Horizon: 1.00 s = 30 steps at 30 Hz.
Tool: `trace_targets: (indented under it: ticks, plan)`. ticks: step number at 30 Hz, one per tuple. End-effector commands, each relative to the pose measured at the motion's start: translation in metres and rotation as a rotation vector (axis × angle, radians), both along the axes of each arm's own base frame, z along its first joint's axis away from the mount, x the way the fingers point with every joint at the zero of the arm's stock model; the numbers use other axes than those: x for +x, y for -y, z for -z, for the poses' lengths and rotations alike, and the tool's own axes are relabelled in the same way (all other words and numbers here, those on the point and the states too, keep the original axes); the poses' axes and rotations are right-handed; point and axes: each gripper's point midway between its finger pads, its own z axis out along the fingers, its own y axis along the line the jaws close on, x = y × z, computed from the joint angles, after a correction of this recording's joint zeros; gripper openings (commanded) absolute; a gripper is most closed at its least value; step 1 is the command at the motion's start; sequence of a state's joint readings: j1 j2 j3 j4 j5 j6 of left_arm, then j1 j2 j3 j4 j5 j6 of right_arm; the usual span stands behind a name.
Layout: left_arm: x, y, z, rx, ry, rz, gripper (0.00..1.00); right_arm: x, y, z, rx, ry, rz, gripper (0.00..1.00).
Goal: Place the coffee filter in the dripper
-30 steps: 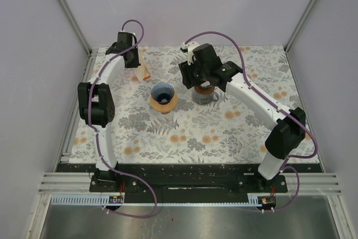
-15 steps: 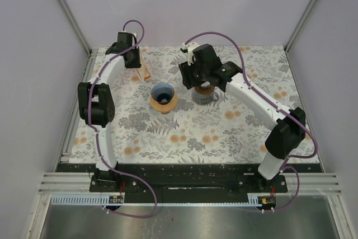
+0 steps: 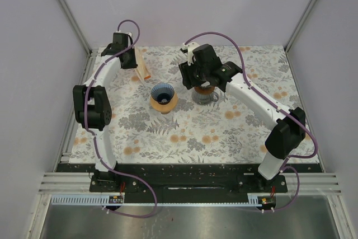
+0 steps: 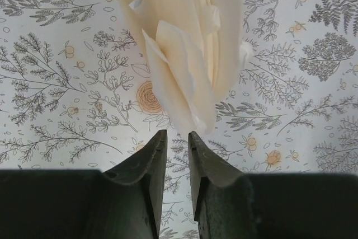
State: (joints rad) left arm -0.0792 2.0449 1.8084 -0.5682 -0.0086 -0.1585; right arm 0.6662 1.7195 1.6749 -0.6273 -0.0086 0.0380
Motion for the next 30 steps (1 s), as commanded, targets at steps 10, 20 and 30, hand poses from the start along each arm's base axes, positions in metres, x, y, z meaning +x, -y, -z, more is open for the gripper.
trace_targets:
  ticks: [10,20,30]
  plan:
    - [0.014,-0.002,0.018,-0.027,-0.004,-0.048,0.3,0.001,0.006,-0.012,-0.001,0.034,0.003,0.61]
    - [0.029,-0.004,0.026,-0.022,-0.003,-0.068,0.21,0.003,0.006,-0.008,-0.011,0.028,0.001,0.61]
    - [0.028,-0.004,0.027,-0.023,-0.01,-0.073,0.05,0.005,0.004,-0.005,-0.023,0.022,-0.004,0.61]
